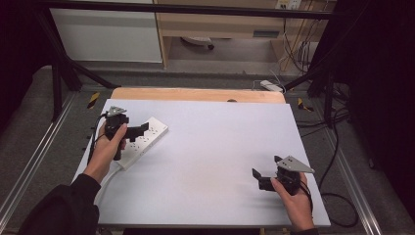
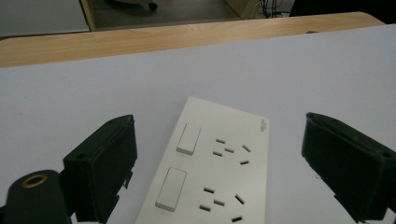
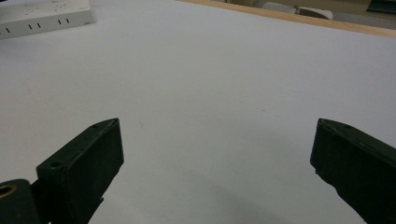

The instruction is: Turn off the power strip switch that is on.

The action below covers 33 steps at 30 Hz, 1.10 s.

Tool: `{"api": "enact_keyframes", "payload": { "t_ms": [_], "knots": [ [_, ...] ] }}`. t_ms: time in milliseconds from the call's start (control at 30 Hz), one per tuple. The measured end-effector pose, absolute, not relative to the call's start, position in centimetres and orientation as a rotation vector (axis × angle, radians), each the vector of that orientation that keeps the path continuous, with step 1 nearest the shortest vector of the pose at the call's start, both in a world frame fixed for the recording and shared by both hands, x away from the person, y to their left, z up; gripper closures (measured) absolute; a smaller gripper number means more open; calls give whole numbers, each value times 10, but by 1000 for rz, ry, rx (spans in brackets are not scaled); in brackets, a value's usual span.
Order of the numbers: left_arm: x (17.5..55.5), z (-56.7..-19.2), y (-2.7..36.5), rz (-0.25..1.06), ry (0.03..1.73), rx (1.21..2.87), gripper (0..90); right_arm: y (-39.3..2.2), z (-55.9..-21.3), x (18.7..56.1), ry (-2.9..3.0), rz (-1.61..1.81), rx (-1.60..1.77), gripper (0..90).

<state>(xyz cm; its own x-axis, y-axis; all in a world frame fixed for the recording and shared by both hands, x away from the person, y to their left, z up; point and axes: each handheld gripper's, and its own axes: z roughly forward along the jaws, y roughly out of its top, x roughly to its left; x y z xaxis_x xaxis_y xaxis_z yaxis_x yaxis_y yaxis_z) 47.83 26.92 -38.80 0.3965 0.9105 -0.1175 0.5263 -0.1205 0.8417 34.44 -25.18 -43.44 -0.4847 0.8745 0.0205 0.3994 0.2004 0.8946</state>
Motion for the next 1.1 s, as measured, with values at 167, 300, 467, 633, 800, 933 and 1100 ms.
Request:
{"api": "enact_keyframes", "payload": {
  "t_ms": [167, 300, 467, 633, 800, 933, 1100],
  "knots": [
    [471, -380, 270, 550, 1241, 1782, 98, -252, -434, 344, 1977, 1238, 1183, 30],
    [465, -375, 271, 548, 1228, 1780, 96, -252, -435, 344, 1978, 1239, 1183, 30],
    [458, -369, 271, 544, 1214, 1782, 94, -252, -435, 344, 1980, 1239, 1183, 30],
    [450, -364, 271, 539, 1199, 1775, 91, -251, -435, 345, 1980, 1237, 1181, 30],
    [442, -359, 274, 538, 1184, 1764, 90, -251, -435, 345, 1982, 1235, 1180, 30],
    [433, -356, 276, 555, 1174, 1757, 90, -251, -435, 345, 1985, 1233, 1181, 30],
    [423, -354, 280, 555, 1163, 1753, 80, -251, -435, 345, 1986, 1233, 1181, 30]
  ]
}}
